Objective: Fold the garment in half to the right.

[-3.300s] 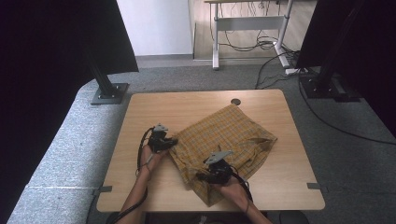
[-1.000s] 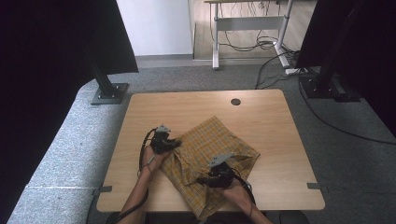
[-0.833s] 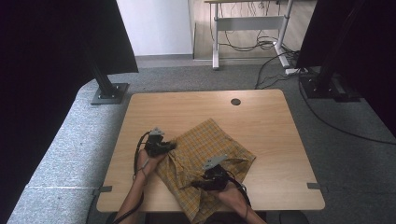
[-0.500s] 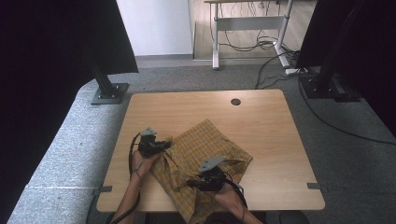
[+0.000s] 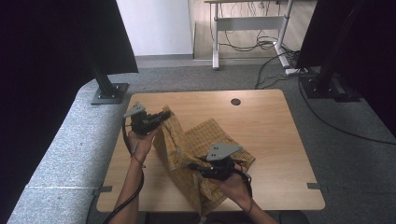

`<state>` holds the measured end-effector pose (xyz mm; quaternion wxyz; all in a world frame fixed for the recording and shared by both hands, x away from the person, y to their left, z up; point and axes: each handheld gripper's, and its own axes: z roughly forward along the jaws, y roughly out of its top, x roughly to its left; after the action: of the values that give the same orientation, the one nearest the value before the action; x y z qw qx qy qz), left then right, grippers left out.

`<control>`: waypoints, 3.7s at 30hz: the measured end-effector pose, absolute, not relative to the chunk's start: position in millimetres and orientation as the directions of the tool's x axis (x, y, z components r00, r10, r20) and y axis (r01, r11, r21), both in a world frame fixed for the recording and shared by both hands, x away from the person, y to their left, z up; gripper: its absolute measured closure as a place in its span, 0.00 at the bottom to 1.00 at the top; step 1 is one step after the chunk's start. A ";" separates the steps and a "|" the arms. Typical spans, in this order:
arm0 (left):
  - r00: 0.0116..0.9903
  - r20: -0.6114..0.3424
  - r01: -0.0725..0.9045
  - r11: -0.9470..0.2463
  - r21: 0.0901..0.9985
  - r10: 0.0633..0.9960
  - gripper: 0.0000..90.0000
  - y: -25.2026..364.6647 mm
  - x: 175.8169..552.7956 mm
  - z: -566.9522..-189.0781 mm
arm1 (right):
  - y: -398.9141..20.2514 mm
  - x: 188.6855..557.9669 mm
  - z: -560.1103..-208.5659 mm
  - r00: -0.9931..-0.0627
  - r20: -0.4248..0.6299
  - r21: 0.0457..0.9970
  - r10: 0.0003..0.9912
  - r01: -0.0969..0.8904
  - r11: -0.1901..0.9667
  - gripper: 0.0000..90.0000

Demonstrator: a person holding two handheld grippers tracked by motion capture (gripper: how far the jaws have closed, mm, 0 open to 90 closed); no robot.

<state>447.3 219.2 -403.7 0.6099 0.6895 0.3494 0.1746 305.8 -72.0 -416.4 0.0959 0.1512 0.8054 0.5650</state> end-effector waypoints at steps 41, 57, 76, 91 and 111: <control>0.633 -0.086 0.550 -0.368 0.750 0.770 0.92 199.4 457.5 -539.5 | -77.0 318.7 -541.3 -0.878 0.168 0.788 0.448 0.393 0.474 0.83; 0.640 -0.083 0.205 -0.065 0.977 0.764 0.96 233.9 421.9 -422.1 | -76.0 304.8 -449.9 -0.920 0.077 0.916 0.384 0.217 0.337 0.84; 0.585 -0.178 0.508 -0.187 0.841 0.791 0.93 168.0 489.8 -530.9 | -152.6 373.7 -534.8 -0.840 0.259 0.805 0.477 0.460 0.374 0.83; 0.545 -0.145 0.485 -0.169 0.858 0.826 0.70 207.9 483.3 -516.9 | -147.4 365.0 -546.3 -0.830 0.193 0.783 0.524 0.452 0.428 0.84; 0.801 0.099 0.354 -0.600 0.718 0.591 0.31 154.3 381.4 -522.5 | -149.8 357.5 -545.7 -0.841 0.130 0.804 0.525 0.400 0.441 0.77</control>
<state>381.4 154.3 -522.5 0.3577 0.8789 0.2687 0.1657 357.5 -149.8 -545.7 0.0695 0.2734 0.8460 0.4525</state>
